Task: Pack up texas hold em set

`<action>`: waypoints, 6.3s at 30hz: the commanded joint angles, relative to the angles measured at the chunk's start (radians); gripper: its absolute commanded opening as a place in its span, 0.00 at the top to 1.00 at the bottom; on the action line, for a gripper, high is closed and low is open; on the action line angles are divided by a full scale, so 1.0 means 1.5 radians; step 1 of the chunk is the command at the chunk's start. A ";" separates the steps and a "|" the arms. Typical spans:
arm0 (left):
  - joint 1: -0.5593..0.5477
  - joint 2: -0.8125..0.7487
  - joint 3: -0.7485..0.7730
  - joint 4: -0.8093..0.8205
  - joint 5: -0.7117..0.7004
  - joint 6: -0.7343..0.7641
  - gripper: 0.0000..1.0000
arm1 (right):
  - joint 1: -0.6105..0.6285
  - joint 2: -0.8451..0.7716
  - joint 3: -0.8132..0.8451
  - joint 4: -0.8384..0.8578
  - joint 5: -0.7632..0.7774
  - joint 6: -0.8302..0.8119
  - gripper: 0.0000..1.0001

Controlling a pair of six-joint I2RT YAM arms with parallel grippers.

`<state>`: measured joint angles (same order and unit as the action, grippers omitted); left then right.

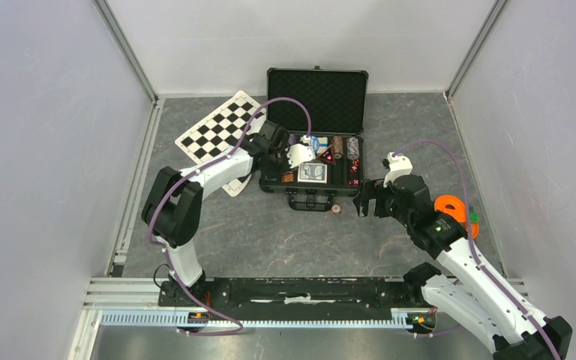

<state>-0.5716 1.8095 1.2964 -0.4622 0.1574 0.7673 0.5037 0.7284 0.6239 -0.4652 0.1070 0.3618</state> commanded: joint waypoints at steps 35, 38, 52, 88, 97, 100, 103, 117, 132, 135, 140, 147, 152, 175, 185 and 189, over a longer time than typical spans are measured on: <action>0.003 -0.059 -0.025 0.075 0.097 -0.131 0.98 | 0.000 -0.006 -0.002 0.006 0.008 0.007 0.01; 0.003 -0.046 -0.018 0.074 0.095 -0.125 0.98 | 0.000 -0.006 -0.004 0.005 0.010 0.009 0.01; 0.005 0.012 0.026 0.036 0.099 -0.119 0.98 | 0.000 -0.007 -0.009 -0.001 0.016 0.004 0.01; 0.015 -0.030 -0.045 0.142 0.058 -0.200 0.98 | 0.000 0.017 -0.025 0.013 0.012 0.006 0.01; 0.014 -0.184 -0.130 0.167 0.072 -0.280 0.85 | 0.017 0.162 -0.027 0.016 -0.008 -0.002 0.14; 0.014 -0.271 -0.225 0.264 0.038 -0.368 0.61 | 0.062 0.234 -0.014 0.032 0.030 0.004 0.14; 0.015 -0.349 -0.312 0.362 0.033 -0.457 0.31 | 0.097 0.307 0.016 0.046 0.063 0.000 0.16; 0.018 -0.417 -0.421 0.468 -0.074 -0.754 0.00 | 0.106 0.488 0.084 0.157 0.016 -0.058 0.19; 0.026 -0.437 -0.423 0.467 -0.075 -0.737 0.00 | 0.107 0.568 0.116 0.192 -0.007 -0.085 0.36; 0.026 -0.438 -0.427 0.467 -0.079 -0.734 0.00 | 0.106 0.568 0.114 0.183 -0.008 -0.084 0.43; 0.026 -0.440 -0.427 0.463 -0.079 -0.729 0.00 | 0.107 0.568 0.096 0.182 -0.021 -0.092 0.55; 0.026 -0.438 -0.430 0.470 -0.093 -0.765 0.00 | 0.109 0.512 0.068 0.135 -0.013 -0.090 0.60; 0.026 -0.425 -0.413 0.429 -0.096 -0.810 0.00 | 0.119 0.442 0.036 0.098 -0.026 -0.074 0.59; 0.027 -0.427 -0.413 0.428 -0.077 -0.799 0.00 | 0.121 0.559 0.137 0.153 0.022 -0.107 0.31; 0.026 -0.427 -0.414 0.429 -0.075 -0.796 0.00 | 0.089 0.587 0.137 0.144 -0.010 -0.101 0.43; 0.026 -0.429 -0.414 0.429 -0.071 -0.797 0.00 | 0.090 0.563 0.121 0.122 -0.002 -0.100 0.48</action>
<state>-0.5381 1.1957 0.6609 0.1581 0.0540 -0.4294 0.6540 1.5826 0.8169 -0.2707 0.0788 0.2043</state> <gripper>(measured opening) 0.993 0.542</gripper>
